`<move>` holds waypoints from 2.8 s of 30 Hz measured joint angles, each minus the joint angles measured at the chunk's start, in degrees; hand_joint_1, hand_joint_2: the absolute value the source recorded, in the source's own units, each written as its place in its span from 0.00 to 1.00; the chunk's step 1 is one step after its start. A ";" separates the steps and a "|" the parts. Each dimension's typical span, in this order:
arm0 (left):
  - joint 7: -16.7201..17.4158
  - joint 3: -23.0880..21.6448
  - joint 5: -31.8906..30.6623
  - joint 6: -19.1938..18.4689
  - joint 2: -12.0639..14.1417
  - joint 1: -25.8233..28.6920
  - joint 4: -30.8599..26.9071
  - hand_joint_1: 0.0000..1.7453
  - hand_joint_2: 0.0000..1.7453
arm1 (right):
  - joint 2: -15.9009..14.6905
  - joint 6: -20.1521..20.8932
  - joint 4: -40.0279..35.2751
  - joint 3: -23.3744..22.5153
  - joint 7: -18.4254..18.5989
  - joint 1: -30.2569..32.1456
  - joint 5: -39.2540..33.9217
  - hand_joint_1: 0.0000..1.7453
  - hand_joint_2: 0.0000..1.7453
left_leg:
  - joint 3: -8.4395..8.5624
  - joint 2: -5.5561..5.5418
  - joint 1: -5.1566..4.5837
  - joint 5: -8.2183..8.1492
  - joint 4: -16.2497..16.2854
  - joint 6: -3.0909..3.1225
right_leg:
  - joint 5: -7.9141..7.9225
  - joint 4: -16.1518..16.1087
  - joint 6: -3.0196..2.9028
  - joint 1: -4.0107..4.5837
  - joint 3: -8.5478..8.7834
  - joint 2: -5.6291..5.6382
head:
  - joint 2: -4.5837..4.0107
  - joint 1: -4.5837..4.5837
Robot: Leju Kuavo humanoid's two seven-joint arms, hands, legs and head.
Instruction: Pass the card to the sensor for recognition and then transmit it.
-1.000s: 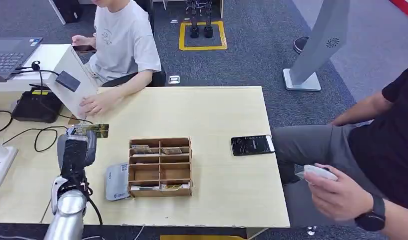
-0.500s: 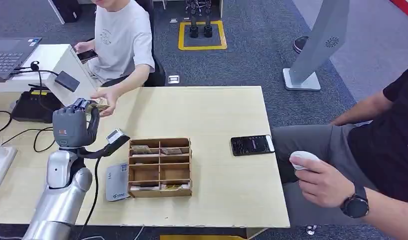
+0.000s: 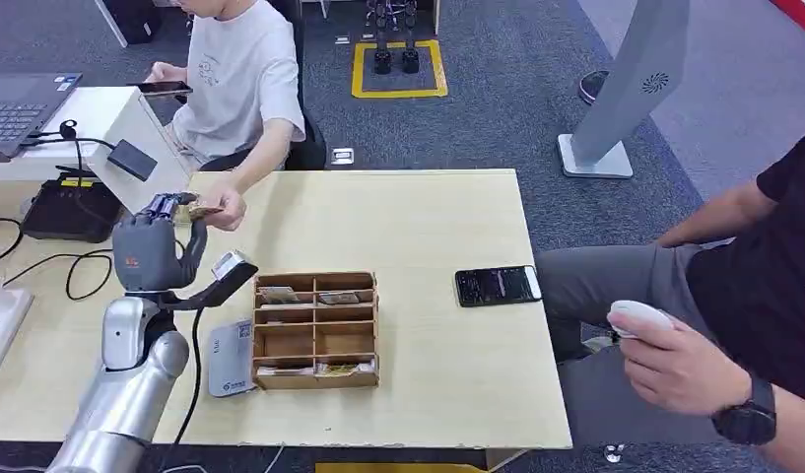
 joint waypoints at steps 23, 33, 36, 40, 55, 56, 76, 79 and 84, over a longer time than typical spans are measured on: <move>-2.10 -14.28 6.74 -26.21 11.08 18.01 -32.88 0.00 1.00 | -0.13 -0.85 -0.04 -0.68 -0.22 2.21 -3.63 0.00 1.00 | -0.16 0.04 0.01 -0.01 -0.01 0.00 | -0.01 0.00 0.00 0.00 -0.16 0.04 | 0.00 0.02; -2.49 -21.25 6.21 -28.76 13.64 18.61 -38.51 0.00 1.00 | -0.15 -0.87 -0.20 -1.46 -0.09 2.29 -3.45 0.00 1.00 | -0.16 0.03 0.00 -0.01 -0.01 0.00 | 0.00 0.00 0.00 0.00 -0.15 0.03 | 0.02 0.02; -2.38 -22.43 6.19 -29.31 14.12 18.65 -38.51 0.00 1.00 | -0.15 -0.92 -0.22 -1.46 -0.09 2.28 -3.43 0.00 1.00 | -0.16 0.03 0.00 -0.01 -0.01 0.00 | 0.00 0.00 -0.01 0.00 -0.16 0.03 | 0.00 0.02; 0.40 -24.83 1.66 -31.50 16.20 18.42 -38.21 0.00 1.00 | -0.17 -0.92 -0.28 -1.60 0.00 2.26 -3.37 0.00 1.00 | -0.16 0.05 0.02 -0.01 -0.02 0.00 | -0.01 0.00 -0.01 0.01 -0.17 0.04 | 0.02 0.02; 4.31 -27.28 -2.55 -32.26 21.86 18.24 -35.25 0.00 1.00 | -0.17 -0.92 -0.35 -1.99 0.04 2.27 -3.41 0.00 1.00 | -0.17 0.04 0.01 -0.01 -0.01 -0.01 | -0.01 0.00 -0.01 0.01 -0.16 0.04 | 0.00 0.02; 4.33 -27.28 -2.55 -32.26 21.88 18.24 -35.21 0.00 1.00 | -0.17 -0.92 -0.35 -2.01 0.04 2.27 -3.41 0.00 1.00 | -0.17 0.04 0.01 -0.01 -0.01 -0.01 | -0.01 0.00 -0.01 0.01 -0.16 0.04 | 0.00 0.02; 1.70 -27.45 8.79 -38.84 22.99 18.82 -34.67 0.00 1.00 | -0.17 -0.85 -0.37 -2.86 -0.28 2.25 -2.95 0.00 1.00 | -0.18 0.04 0.01 -0.01 -0.01 -0.01 | 0.00 0.00 -0.01 0.01 -0.16 0.03 | 0.02 0.02; 1.70 -27.50 9.51 -39.32 22.99 18.93 -34.67 0.00 1.00 | -0.17 -0.85 -0.37 -2.88 -0.26 2.25 -2.95 0.00 1.00 | -0.17 0.04 0.01 -0.01 -0.01 -0.01 | 0.00 0.00 -0.01 0.01 -0.16 0.03 | 0.00 0.02; 2.30 -28.22 8.92 -39.34 22.64 19.02 -34.67 0.00 1.00 | -0.17 -0.85 -0.37 -2.88 -0.26 2.23 -2.93 0.00 1.00 | -0.17 0.03 0.01 -0.01 -0.01 -0.01 | 0.00 0.00 -0.01 0.01 -0.16 0.03 | 0.00 0.02</move>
